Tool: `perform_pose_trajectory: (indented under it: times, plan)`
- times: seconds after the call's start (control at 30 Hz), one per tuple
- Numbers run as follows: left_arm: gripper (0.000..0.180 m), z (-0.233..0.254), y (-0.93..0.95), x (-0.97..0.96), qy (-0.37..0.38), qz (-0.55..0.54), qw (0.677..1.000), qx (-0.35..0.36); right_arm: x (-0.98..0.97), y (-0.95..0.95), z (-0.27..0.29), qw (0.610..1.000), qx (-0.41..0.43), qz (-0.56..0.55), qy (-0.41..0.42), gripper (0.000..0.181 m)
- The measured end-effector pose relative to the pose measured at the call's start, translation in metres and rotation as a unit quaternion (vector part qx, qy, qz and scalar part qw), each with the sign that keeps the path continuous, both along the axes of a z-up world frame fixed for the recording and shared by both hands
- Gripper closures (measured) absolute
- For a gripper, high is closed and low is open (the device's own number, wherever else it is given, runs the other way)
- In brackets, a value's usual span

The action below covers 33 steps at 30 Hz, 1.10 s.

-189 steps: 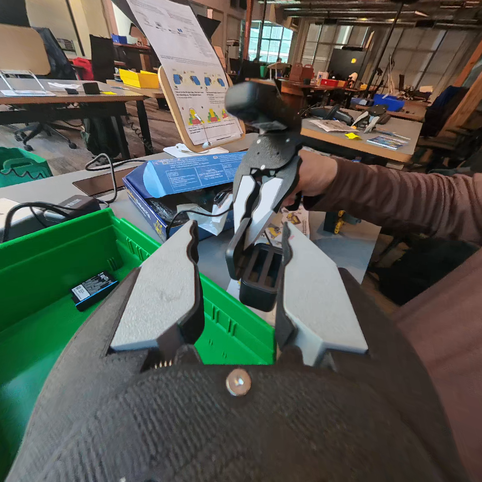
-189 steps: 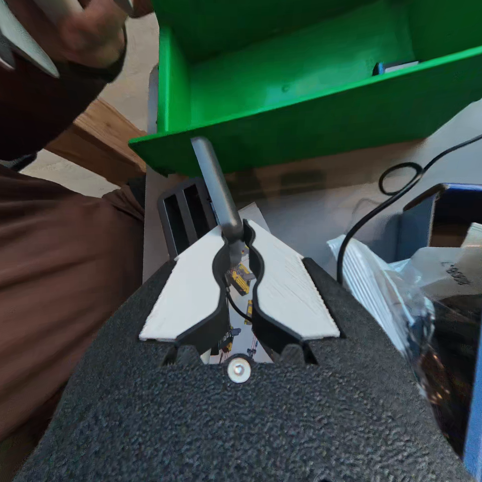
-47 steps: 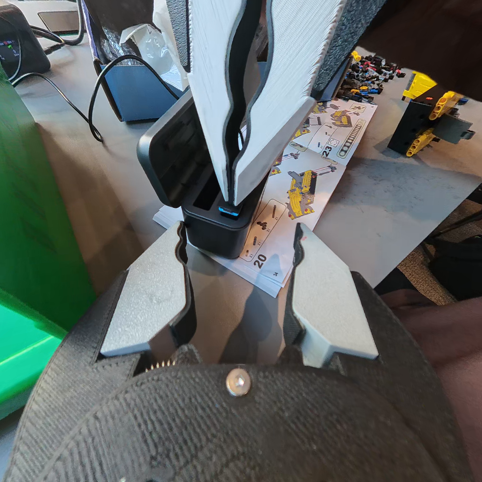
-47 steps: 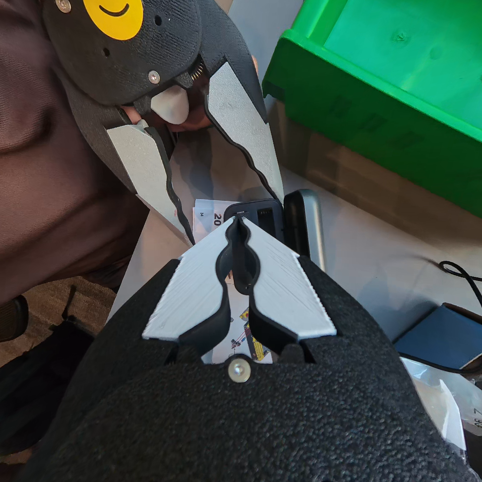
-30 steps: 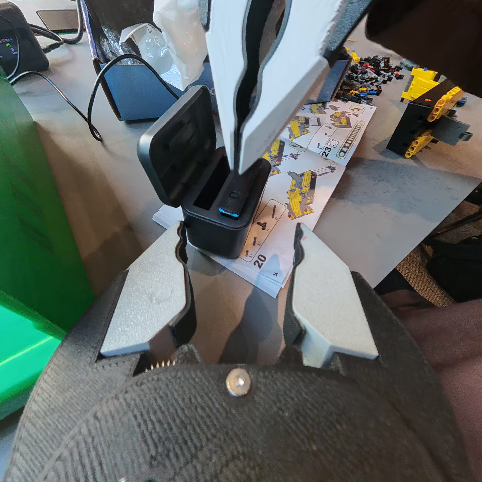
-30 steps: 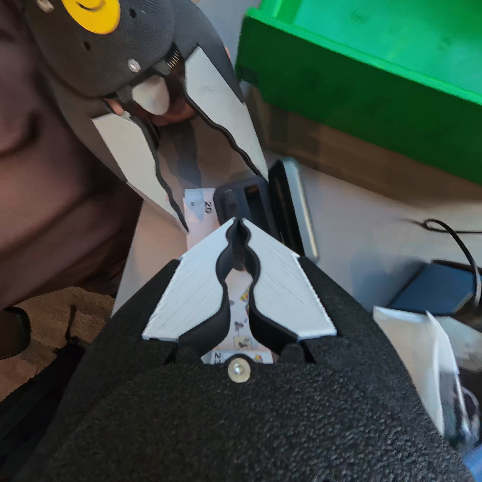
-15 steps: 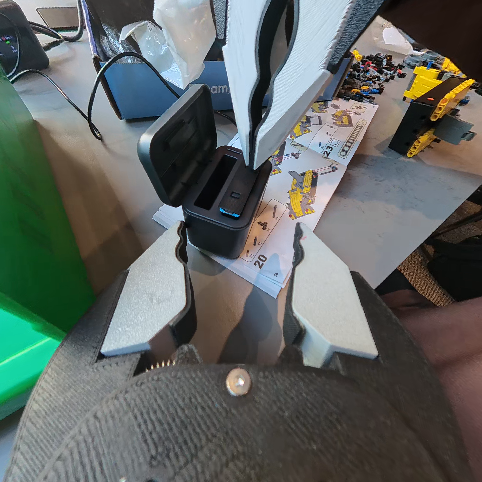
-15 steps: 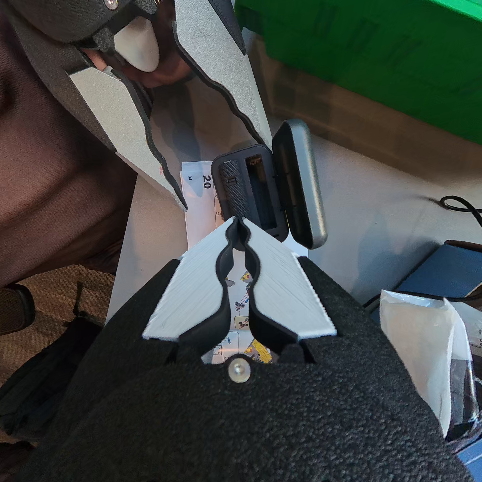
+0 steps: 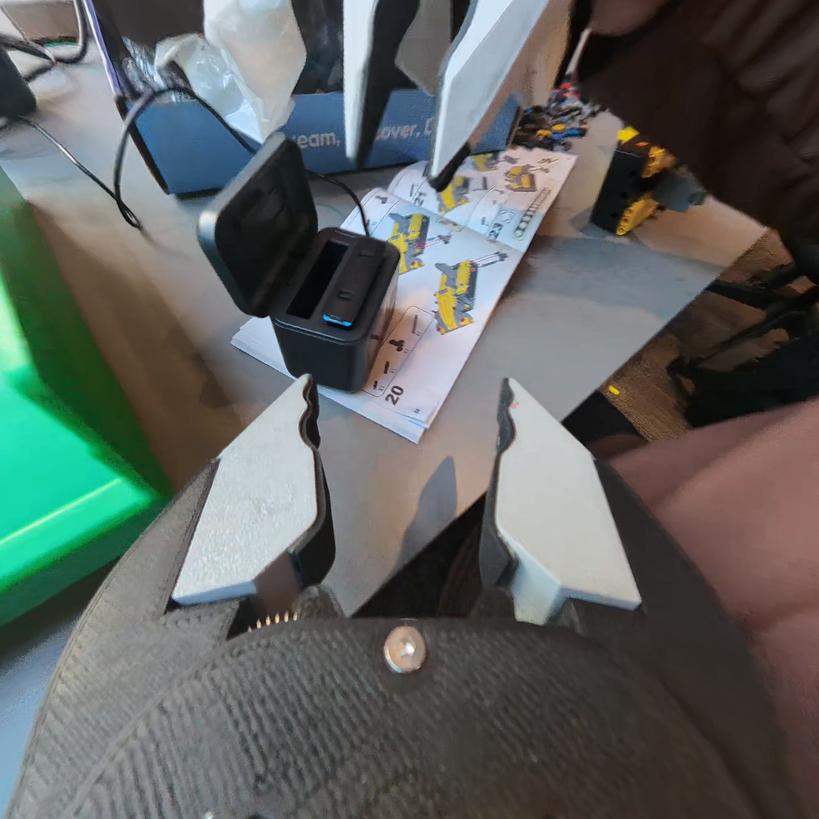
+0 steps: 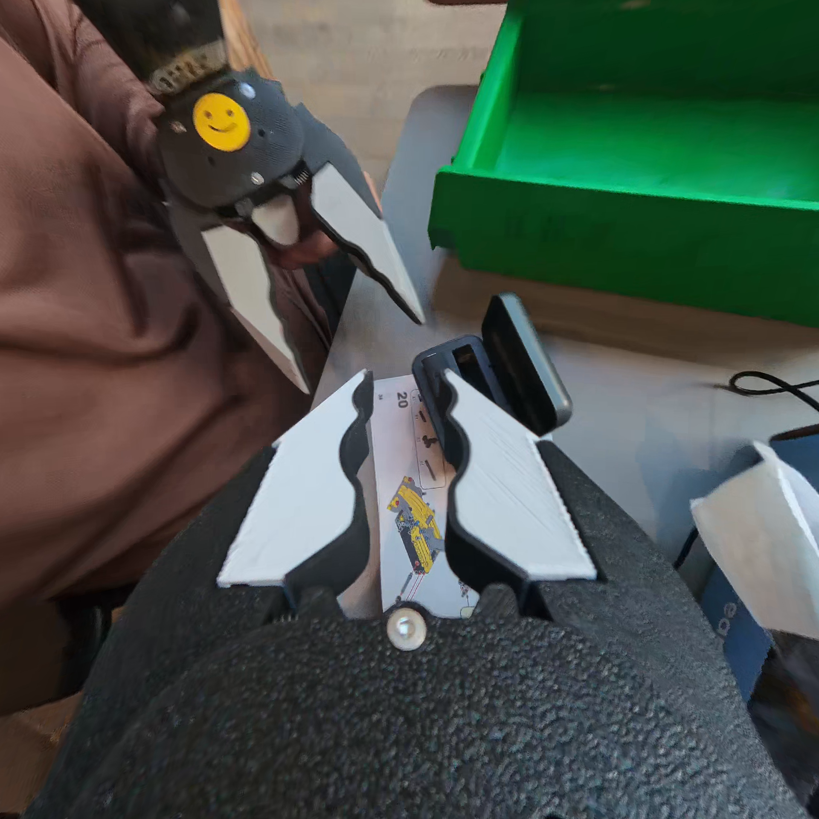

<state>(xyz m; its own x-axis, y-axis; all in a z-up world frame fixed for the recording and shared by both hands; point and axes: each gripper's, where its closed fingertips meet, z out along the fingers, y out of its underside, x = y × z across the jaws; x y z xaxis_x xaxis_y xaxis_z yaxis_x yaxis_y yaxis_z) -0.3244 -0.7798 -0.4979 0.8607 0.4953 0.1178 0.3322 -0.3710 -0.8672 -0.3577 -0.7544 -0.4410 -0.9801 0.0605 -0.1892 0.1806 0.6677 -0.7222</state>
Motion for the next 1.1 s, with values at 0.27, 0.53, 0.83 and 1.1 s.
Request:
perform_pose_trajectory:
  times: [0.27,0.53,0.83,1.1]
  plan:
    - [0.118,0.118,-0.062,-0.074,0.054,0.037,0.998,0.025,0.004,0.013,0.01,0.997,-0.053,-0.049,0.019,0.15]
    - [0.088,0.051,-0.067,-0.269,-0.062,0.139,0.983,-0.103,0.017,0.014,0.01,0.995,-0.078,-0.065,0.013,0.151]
    - [0.089,-0.036,-0.065,-0.322,-0.126,0.18,0.952,-0.211,0.031,0.032,-0.006,0.995,-0.051,-0.079,0.016,0.151]
    - [0.124,-0.046,-0.059,-0.313,-0.094,0.133,0.956,-0.243,0.028,0.036,0.003,0.994,-0.072,-0.085,0.016,0.153]
